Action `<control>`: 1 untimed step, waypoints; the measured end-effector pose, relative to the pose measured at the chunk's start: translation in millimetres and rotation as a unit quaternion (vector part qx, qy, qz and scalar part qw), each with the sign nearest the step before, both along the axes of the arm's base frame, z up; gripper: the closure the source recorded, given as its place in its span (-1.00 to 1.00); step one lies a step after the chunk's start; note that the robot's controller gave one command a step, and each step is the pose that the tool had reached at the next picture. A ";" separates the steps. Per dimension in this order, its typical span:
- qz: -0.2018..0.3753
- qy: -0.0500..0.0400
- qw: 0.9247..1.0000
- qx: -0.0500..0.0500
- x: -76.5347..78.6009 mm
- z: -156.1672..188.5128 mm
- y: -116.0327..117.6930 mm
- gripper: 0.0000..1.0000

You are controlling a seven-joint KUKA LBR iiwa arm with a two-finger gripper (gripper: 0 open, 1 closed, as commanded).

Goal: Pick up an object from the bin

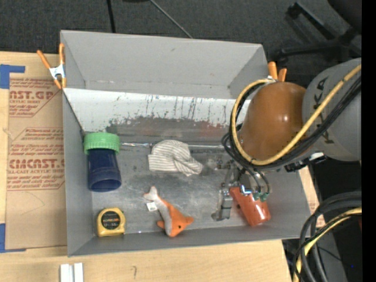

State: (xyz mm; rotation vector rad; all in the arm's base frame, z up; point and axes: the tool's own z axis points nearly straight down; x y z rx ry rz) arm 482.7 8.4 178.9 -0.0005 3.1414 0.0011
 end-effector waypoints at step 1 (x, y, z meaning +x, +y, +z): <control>0.023 -0.002 1.000 0.000 24.4 -23.3 26.4 -1.00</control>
Offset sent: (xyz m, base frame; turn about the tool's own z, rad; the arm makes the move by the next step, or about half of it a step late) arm 0.0516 0.0249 -0.0731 -0.0220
